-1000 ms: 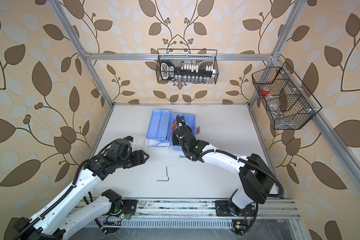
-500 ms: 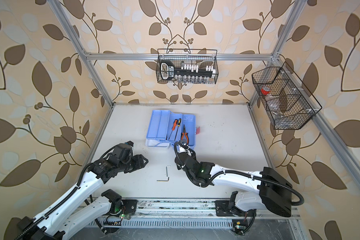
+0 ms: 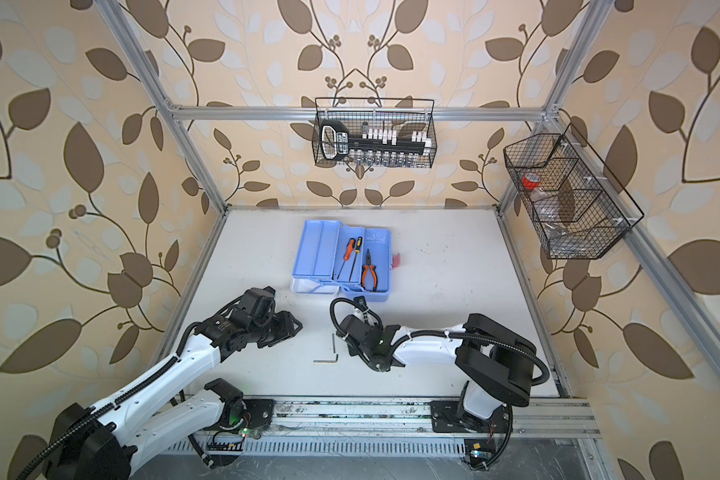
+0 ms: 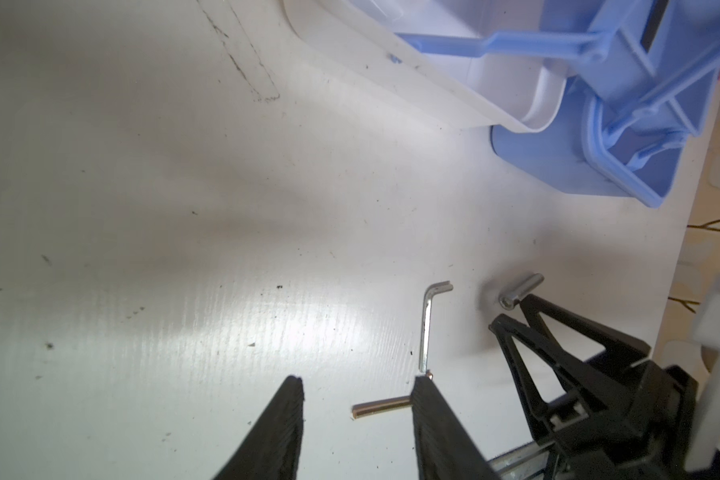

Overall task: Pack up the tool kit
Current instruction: 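Move right gripper out of the box down toward the table, then move right gripper to the silver bolt standing beside the box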

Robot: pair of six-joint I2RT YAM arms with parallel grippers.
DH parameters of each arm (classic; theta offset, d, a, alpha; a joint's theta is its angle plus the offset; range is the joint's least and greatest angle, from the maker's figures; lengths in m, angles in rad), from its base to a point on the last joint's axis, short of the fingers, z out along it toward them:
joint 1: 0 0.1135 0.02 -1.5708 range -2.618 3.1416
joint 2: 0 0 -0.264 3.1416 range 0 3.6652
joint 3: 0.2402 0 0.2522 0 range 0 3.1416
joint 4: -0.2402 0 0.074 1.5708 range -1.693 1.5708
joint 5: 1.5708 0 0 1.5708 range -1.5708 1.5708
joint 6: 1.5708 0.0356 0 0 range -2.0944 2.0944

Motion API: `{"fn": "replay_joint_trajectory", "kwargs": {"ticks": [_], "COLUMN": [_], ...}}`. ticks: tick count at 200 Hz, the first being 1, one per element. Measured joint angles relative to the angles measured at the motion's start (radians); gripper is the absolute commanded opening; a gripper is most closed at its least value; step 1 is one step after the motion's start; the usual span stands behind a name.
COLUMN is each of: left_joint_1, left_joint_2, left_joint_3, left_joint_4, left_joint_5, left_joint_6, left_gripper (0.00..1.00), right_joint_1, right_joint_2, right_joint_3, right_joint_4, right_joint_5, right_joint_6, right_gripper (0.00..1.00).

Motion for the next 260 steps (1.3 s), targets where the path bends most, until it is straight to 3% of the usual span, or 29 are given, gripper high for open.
{"fn": "replay_joint_trajectory", "kwargs": {"ticks": [48, 92, 114, 139, 149, 164, 185, 198, 216, 238, 251, 260], "left_joint_1": [0.000, 0.000, 0.000, 0.000, 0.000, 0.000, 0.000, 0.000, 0.000, 0.000, 0.000, 0.000], "left_joint_2": [0.031, 0.062, 0.086, 0.123, 0.146, 0.186, 0.252, 0.280, 0.285, 0.253, 0.226, 0.212], "left_joint_3": [0.000, 0.000, 0.000, 0.000, 0.000, 0.000, 0.000, 0.000, 0.000, 0.000, 0.000, 0.000], "left_joint_4": [0.018, 0.033, 0.046, 0.074, 0.096, 0.134, 0.187, 0.201, 0.200, 0.192, 0.191, 0.190], "left_joint_5": [0.004, 0.008, 0.012, 0.035, 0.050, 0.069, 0.109, 0.133, 0.150, 0.151, 0.150, 0.150], "left_joint_6": [0.001, 0.002, 0.006, 0.008, 0.008, 0.002, -0.005, -0.005, -0.003, 0.000, 0.000, 0.000], "left_gripper": [0.46, 0.47, 0.47, 0.47, 0.47, 0.46, 0.44, 0.44, 0.44, 0.46, 0.46, 0.46], "right_joint_1": [-0.039, -0.040, -0.044, -0.073, -0.125, -0.271, -0.554, -0.731, -0.894, -0.999, -1.022, -1.025], "right_joint_2": [-0.014, -0.100, -0.222, -0.466, -0.556, -0.657, -0.702, -0.638, -0.489, -0.345, -0.267, -0.216], "right_joint_3": [-0.045, -0.125, -0.143, -0.134, -0.131, -0.151, -0.237, -0.260, -0.221, -0.135, -0.070, -0.025], "right_joint_4": [0.055, 0.071, -0.088, -0.384, -0.493, -0.576, -0.511, -0.442, -0.346, -0.227, -0.185, -0.163], "right_joint_5": [-0.111, -0.155, -0.151, -0.076, -0.045, -0.015, -0.039, -0.073, -0.124, -0.217, -0.262, -0.288], "right_joint_6": [0.110, 0.181, 0.194, 0.240, 0.262, 0.263, 0.216, 0.154, 0.053, -0.025, -0.060, -0.079], "right_gripper": [0.63, 0.62, 0.62, 0.72, 0.83, 0.83, 0.80, 0.78, 0.75, 0.64, 0.51, 0.48]}}
